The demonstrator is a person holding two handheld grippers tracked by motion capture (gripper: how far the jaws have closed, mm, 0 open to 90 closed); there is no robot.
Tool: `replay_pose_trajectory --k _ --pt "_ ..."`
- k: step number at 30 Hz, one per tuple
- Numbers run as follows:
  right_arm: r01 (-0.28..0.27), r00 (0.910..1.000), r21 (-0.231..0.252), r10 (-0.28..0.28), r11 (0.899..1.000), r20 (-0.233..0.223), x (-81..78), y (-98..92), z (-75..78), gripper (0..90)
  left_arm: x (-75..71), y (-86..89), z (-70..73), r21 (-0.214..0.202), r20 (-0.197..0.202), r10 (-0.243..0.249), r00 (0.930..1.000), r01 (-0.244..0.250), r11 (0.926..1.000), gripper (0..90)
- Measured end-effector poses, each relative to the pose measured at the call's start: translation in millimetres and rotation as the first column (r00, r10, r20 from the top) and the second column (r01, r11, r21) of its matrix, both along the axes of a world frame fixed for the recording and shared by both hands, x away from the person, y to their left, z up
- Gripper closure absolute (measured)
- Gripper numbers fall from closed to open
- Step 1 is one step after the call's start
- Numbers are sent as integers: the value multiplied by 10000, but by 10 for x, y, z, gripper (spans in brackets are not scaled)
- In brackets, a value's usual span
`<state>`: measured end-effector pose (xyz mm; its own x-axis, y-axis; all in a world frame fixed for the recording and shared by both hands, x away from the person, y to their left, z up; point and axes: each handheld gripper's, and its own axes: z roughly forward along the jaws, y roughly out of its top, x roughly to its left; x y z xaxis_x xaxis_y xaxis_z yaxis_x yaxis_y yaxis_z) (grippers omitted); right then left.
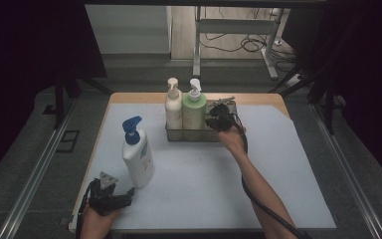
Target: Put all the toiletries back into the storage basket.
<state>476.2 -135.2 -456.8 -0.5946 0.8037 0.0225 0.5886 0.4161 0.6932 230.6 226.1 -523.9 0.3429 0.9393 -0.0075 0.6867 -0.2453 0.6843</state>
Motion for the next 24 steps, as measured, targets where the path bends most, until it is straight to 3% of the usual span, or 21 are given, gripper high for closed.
replay_pose_trajectory --k 9,16,24 --pt "-148 9999 -98 149 9998 43 -34 -3 2 889 0 0 1 15 -8 -12 10000 12 10000 130" --pt "-210 9997 271 213 9994 -95 -39 -78 32 799 -2 -3 0 40 20 -5 10000 5 10000 131" --pt "-449 9990 246 448 9987 41 -100 -93 102 752 -5 -8 2 78 41 -3 10000 3 10000 131"
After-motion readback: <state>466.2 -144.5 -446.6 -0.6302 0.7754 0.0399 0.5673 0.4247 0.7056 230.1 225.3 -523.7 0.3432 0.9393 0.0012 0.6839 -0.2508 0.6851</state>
